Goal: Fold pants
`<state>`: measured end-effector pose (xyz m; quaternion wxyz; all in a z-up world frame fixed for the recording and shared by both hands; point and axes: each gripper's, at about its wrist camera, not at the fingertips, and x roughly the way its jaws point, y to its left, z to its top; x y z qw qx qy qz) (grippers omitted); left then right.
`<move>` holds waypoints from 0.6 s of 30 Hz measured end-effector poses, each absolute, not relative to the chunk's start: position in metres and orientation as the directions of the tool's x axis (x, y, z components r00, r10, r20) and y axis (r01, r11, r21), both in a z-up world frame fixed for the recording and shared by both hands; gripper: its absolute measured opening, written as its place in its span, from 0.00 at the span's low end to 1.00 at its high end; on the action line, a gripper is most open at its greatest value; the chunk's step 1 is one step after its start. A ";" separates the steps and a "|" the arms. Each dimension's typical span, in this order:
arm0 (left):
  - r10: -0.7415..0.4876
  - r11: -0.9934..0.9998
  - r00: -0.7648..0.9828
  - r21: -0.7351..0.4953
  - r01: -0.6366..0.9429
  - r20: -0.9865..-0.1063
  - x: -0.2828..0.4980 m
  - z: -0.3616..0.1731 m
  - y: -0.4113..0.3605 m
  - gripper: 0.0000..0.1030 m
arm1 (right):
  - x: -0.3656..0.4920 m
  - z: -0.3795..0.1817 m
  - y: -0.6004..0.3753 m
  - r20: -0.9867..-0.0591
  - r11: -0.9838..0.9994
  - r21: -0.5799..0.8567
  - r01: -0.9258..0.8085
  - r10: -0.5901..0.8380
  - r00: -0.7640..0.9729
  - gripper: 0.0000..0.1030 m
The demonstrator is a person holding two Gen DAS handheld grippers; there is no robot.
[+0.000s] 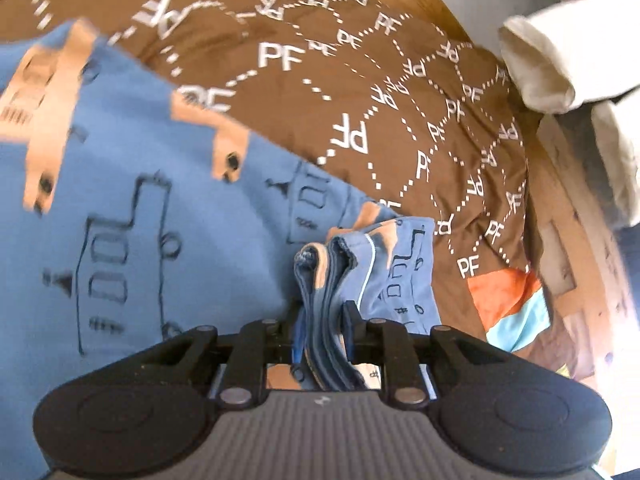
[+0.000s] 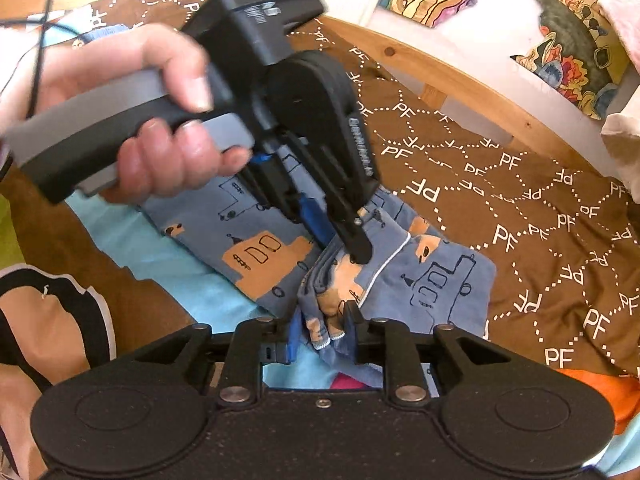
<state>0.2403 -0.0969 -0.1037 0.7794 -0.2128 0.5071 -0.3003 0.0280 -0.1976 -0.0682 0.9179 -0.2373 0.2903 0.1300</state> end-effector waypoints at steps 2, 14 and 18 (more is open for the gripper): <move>-0.688 0.724 0.311 -0.647 0.238 -0.656 0.239 -0.108 -0.095 0.21 | 0.028 -0.069 -0.198 -0.598 0.852 -0.362 -0.378 0.098 0.795 0.24; -0.631 0.775 0.330 -0.576 0.259 -0.702 0.237 -0.099 -0.108 0.15 | 0.029 -0.069 -0.195 -0.597 0.844 -0.388 -0.369 0.075 0.799 0.26; -0.616 0.787 0.344 -0.555 0.268 -0.708 0.233 -0.096 -0.110 0.12 | 0.029 -0.069 -0.194 -0.601 0.843 -0.391 -0.370 0.070 0.796 0.24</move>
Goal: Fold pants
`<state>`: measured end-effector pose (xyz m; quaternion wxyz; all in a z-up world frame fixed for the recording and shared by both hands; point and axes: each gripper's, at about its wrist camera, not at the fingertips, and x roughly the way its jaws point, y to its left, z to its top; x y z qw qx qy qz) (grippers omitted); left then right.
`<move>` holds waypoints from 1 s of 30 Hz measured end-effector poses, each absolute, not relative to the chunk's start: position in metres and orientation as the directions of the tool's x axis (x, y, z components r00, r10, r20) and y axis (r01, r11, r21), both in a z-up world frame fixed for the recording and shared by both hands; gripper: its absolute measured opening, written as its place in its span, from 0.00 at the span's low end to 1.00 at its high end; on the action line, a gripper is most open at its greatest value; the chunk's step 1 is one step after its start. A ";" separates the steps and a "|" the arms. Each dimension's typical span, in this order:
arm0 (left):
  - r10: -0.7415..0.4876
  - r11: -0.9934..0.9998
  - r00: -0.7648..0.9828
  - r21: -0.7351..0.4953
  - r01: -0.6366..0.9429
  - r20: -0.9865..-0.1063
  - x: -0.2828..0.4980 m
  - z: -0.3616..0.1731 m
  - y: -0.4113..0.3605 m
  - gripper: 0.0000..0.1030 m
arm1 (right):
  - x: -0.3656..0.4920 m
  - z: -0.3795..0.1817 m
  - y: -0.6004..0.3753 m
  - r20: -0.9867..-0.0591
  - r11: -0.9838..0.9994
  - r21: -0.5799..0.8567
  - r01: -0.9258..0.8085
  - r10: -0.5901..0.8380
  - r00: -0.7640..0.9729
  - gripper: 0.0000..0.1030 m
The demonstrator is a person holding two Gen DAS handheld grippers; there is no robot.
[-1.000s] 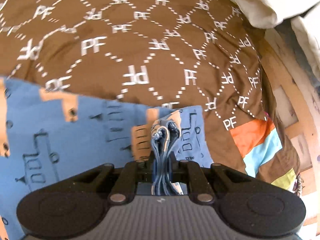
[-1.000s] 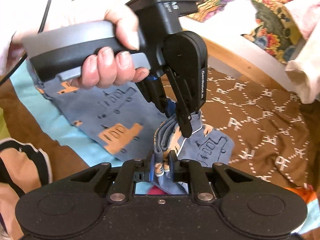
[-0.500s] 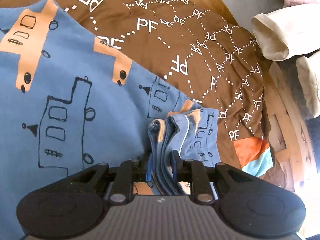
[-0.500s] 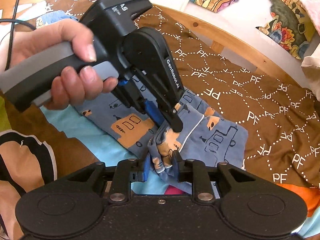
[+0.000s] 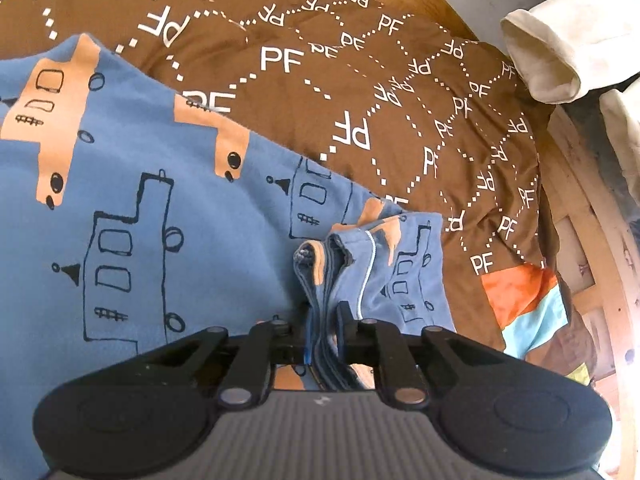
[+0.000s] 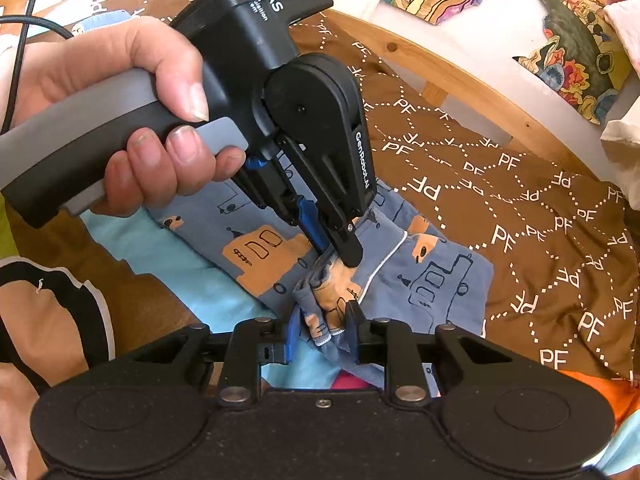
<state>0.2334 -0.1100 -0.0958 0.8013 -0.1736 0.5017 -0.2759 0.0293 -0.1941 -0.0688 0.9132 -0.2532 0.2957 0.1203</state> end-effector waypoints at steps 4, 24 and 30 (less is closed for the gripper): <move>-0.604 0.797 0.358 -0.534 0.284 -0.712 0.230 -0.092 -0.111 0.10 | 0.031 -0.068 -0.194 -0.604 0.848 -0.382 -0.368 0.072 0.794 0.19; -0.519 0.854 0.397 -0.442 0.274 -0.757 0.227 -0.066 -0.078 0.10 | 0.035 -0.055 -0.176 -0.573 0.871 -0.284 -0.400 0.180 0.799 0.15; -0.465 0.884 0.407 -0.383 0.269 -0.786 0.233 -0.054 -0.059 0.10 | 0.040 -0.055 -0.157 -0.570 0.855 -0.241 -0.459 0.258 0.780 0.14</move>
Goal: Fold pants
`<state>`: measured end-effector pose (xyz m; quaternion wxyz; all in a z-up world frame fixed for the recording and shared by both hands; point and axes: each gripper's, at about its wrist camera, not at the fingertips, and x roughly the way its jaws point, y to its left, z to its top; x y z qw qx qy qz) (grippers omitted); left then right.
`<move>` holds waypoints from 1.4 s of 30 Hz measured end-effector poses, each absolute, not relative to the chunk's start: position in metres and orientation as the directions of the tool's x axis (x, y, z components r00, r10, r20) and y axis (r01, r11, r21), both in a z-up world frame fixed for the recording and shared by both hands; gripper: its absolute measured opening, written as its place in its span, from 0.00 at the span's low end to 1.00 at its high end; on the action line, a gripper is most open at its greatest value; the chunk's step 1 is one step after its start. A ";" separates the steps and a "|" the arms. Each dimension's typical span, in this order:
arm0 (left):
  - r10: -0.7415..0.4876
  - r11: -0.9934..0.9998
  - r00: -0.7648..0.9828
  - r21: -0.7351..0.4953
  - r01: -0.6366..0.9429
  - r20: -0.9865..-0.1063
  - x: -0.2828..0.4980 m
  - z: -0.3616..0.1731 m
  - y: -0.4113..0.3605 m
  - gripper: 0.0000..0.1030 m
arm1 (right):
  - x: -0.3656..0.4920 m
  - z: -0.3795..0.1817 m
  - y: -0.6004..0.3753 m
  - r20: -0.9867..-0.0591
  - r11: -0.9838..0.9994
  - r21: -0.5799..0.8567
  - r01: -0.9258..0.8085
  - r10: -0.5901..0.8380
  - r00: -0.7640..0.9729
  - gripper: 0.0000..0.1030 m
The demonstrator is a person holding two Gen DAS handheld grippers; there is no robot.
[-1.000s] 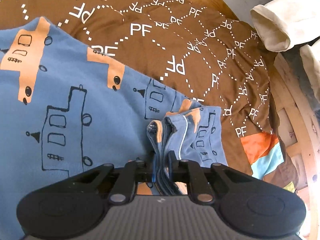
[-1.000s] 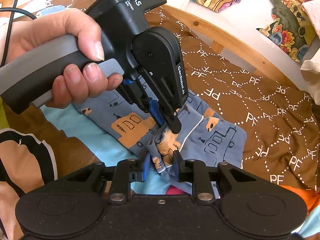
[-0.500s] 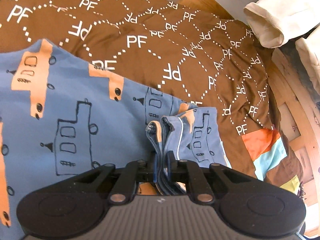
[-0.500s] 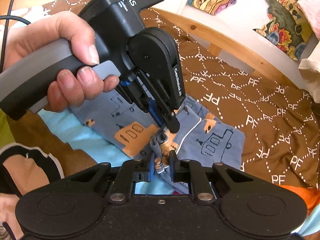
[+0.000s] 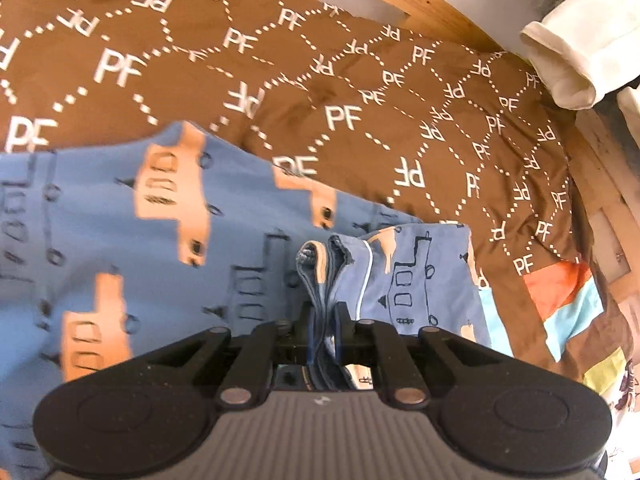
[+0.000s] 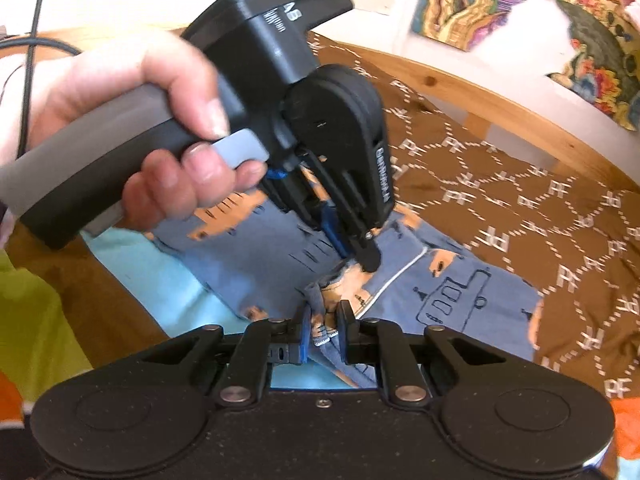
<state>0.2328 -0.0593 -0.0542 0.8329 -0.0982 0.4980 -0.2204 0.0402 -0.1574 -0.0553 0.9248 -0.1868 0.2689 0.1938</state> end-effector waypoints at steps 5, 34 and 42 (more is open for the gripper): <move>-0.425 0.901 0.408 -0.337 0.272 -0.808 0.229 -0.055 -0.036 0.10 | 0.045 -0.055 -0.143 -0.568 0.836 -0.210 -0.508 0.318 0.759 0.13; -0.370 0.929 0.509 -0.293 0.228 -0.777 0.221 -0.060 -0.009 0.68 | 0.060 -0.050 -0.194 -0.503 0.878 -0.312 -0.364 0.172 0.847 0.94; -0.220 0.968 0.623 -0.087 0.236 -0.751 0.215 -0.069 -0.038 0.70 | 0.117 -0.042 -0.243 -0.422 0.892 -0.422 -0.163 -0.034 0.906 0.99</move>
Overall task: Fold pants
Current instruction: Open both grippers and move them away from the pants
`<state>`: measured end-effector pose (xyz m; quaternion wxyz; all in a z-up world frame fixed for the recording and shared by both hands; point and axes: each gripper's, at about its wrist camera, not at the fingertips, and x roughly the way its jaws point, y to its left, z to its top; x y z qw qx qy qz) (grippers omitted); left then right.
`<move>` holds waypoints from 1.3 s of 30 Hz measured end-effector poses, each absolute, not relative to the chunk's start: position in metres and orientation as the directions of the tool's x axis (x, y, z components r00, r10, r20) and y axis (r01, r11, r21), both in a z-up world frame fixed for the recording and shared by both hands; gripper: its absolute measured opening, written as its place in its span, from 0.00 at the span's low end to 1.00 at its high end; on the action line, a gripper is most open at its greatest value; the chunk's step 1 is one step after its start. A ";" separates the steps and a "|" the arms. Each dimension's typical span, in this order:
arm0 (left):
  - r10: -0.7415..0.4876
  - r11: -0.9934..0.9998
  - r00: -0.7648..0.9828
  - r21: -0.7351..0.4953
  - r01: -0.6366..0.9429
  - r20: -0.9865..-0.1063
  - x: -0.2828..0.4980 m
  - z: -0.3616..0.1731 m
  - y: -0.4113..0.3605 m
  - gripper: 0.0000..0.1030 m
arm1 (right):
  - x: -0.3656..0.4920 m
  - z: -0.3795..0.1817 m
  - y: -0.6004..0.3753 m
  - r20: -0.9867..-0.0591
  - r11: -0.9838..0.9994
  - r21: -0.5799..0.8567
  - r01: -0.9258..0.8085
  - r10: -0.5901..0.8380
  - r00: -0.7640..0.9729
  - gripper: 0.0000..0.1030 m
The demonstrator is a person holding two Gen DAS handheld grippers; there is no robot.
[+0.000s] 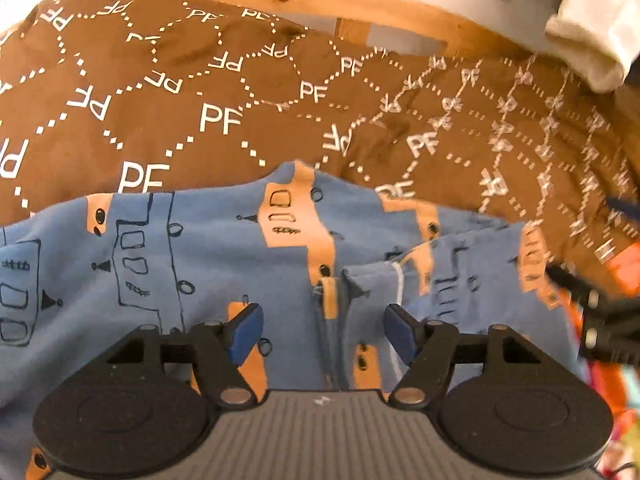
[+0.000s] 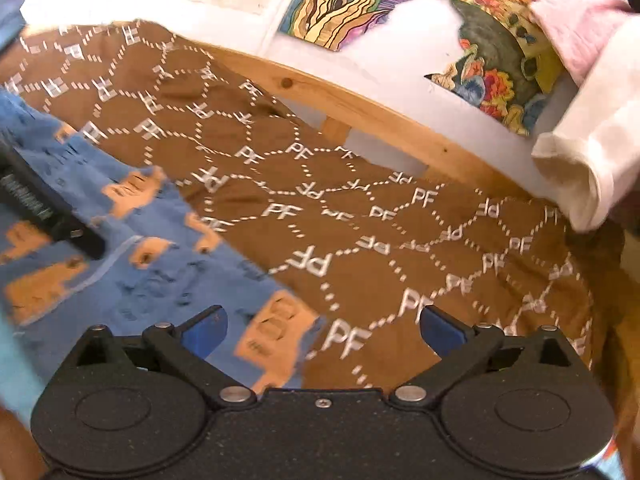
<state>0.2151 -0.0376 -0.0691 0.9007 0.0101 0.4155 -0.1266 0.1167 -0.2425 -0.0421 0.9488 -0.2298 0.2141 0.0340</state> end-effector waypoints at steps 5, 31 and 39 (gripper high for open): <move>-0.174 0.973 0.624 -0.035 0.229 -0.762 0.216 -0.077 -0.040 0.72 | 0.154 -0.066 -0.241 -0.391 0.808 -0.575 -0.129 -0.133 0.911 0.99; -0.095 0.972 0.565 0.046 0.230 -0.819 0.191 -0.078 -0.042 0.99 | 0.055 -0.074 -0.224 -0.497 0.824 -0.525 -0.213 -0.094 0.863 0.99; -0.032 0.980 0.557 0.084 0.181 -0.830 0.157 -0.082 -0.032 1.00 | 0.060 -0.077 -0.226 -0.515 0.845 -0.493 -0.207 -0.092 0.853 0.99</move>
